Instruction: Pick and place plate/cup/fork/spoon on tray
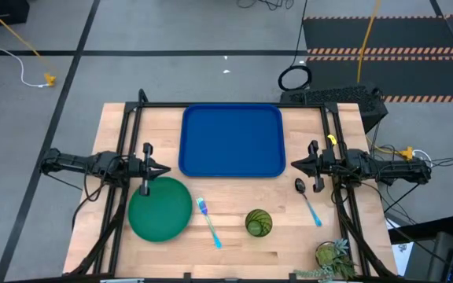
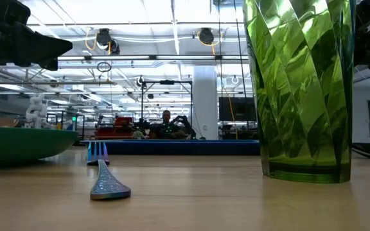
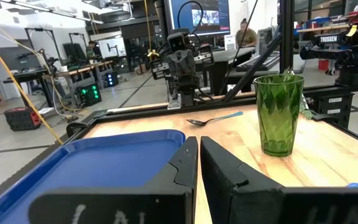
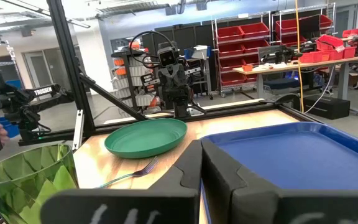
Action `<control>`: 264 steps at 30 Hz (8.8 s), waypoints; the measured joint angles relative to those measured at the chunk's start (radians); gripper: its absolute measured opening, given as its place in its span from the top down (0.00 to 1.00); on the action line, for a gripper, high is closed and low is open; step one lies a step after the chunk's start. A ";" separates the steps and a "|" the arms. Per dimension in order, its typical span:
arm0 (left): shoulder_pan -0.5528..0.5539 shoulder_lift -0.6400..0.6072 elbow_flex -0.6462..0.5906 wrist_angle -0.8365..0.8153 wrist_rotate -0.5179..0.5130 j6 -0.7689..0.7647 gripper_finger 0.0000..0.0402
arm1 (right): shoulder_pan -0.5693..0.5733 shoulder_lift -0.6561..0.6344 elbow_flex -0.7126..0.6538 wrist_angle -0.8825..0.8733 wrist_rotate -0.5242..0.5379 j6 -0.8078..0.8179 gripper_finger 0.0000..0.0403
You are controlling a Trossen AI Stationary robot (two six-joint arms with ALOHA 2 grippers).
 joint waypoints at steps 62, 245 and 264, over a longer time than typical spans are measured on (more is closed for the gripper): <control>-0.075 0.525 0.524 0.103 0.124 -0.045 0.94 | 0.000 0.000 0.000 0.069 0.006 0.000 1.00; -0.206 1.818 1.459 -0.434 0.092 0.504 0.98 | 0.696 1.319 1.167 -0.344 0.548 -0.139 0.56; -0.103 1.494 1.459 -0.895 -0.090 0.384 0.98 | 0.725 1.292 0.975 -0.389 0.971 -0.040 0.59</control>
